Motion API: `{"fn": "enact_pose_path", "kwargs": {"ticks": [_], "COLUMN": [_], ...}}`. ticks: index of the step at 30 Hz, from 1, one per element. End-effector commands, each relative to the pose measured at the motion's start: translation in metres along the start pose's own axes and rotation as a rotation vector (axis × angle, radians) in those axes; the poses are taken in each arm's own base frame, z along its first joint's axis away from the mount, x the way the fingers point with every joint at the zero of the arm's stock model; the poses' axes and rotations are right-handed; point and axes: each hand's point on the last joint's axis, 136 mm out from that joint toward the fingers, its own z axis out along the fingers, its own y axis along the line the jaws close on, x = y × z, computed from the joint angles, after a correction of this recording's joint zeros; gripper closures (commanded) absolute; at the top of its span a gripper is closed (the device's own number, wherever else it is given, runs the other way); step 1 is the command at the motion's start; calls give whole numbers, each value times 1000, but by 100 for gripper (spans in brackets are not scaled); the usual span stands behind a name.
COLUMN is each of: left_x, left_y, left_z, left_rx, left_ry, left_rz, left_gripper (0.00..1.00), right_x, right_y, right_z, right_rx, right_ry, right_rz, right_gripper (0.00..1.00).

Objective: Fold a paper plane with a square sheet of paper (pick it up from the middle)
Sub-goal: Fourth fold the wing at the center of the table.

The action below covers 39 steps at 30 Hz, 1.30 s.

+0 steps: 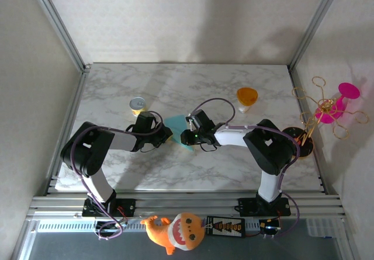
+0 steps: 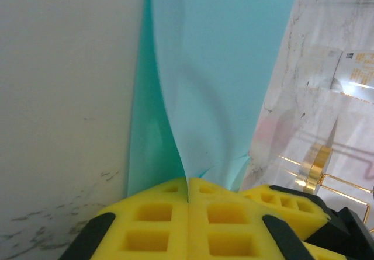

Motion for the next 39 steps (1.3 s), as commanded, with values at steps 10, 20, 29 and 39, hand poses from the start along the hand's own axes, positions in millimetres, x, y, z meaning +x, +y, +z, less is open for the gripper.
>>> {"fn": "enact_pose_path", "kwargs": {"ticks": [10, 20, 29, 39], "left_x": [-7, 6, 13, 16], "left_y": [-27, -44, -45, -44], "left_z": [-7, 5, 10, 10], "left_rx": [-31, -104, -124, -122], "left_ry": [-54, -82, -72, -56], "left_rz": [-40, -61, -77, -85], "left_gripper": [100, 100, 100, 100], "right_x": [-38, -8, 7, 9], "right_y": [18, 6, 2, -4], "right_z": [-74, -70, -39, -26], "right_rx": [4, 170, 256, 289], "right_ry": [-259, -285, -229, -207], "right_rz": [-252, -433, -490, -493], "right_gripper": [49, 45, 52, 58]}}
